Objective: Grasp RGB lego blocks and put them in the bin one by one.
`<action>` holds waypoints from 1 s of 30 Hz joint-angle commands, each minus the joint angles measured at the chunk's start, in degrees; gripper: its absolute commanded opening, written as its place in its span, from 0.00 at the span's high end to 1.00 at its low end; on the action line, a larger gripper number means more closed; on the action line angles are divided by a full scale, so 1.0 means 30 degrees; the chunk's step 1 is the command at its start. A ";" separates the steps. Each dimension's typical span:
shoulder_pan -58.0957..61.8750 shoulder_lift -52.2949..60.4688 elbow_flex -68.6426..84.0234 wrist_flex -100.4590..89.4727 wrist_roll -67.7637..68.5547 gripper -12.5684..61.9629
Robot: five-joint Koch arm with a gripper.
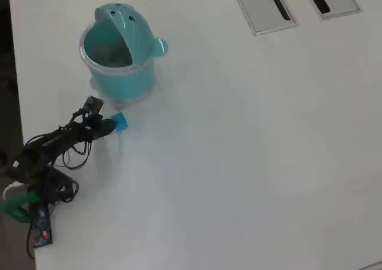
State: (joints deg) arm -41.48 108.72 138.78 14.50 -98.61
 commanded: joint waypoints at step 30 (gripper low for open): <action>0.0645 -0.4512 -0.3984 -0.1699 0.7090 0.41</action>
State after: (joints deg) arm -38.58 95.01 131.48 12.13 -77.34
